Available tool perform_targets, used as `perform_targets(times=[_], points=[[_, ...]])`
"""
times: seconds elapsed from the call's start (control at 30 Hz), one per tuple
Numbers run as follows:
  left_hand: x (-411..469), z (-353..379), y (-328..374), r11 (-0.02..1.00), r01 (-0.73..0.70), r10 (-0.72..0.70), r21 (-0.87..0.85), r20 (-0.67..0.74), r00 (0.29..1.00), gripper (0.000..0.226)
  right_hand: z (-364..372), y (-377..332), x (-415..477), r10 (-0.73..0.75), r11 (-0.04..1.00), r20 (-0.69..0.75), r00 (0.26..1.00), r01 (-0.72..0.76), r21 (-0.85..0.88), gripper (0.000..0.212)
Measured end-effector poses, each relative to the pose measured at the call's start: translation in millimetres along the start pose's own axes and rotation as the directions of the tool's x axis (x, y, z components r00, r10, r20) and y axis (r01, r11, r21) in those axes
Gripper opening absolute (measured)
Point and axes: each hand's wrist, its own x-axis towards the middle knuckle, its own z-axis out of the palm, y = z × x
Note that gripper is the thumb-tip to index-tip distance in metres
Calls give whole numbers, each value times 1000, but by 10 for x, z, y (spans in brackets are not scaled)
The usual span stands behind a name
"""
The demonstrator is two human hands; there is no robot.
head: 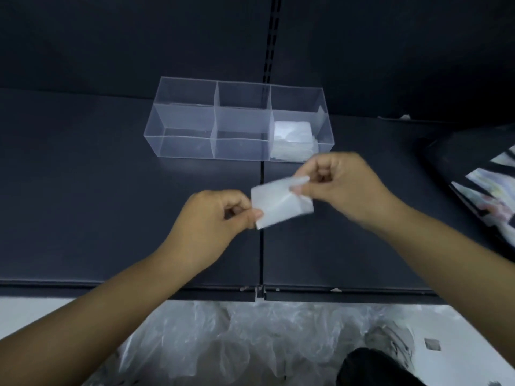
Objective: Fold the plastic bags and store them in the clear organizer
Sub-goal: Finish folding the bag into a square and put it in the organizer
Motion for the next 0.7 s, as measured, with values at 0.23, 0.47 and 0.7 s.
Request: perform_targets(times=[0.23, 0.47, 0.7], points=[[-227, 198, -404, 956, -40, 44, 291, -8, 999, 8, -451, 167, 1188, 82, 992, -279, 957, -105, -66, 12], [-427, 346, -709, 878, -134, 128, 459, 46, 991, 25, -244, 386, 1412, -130, 597, -204, 970, -88, -797, 16], [-492, 303, -701, 815, -192, 141, 547, 133, 981, 37, -202, 278, 1180, -361, 682, -196, 912, 114, -722, 16]])
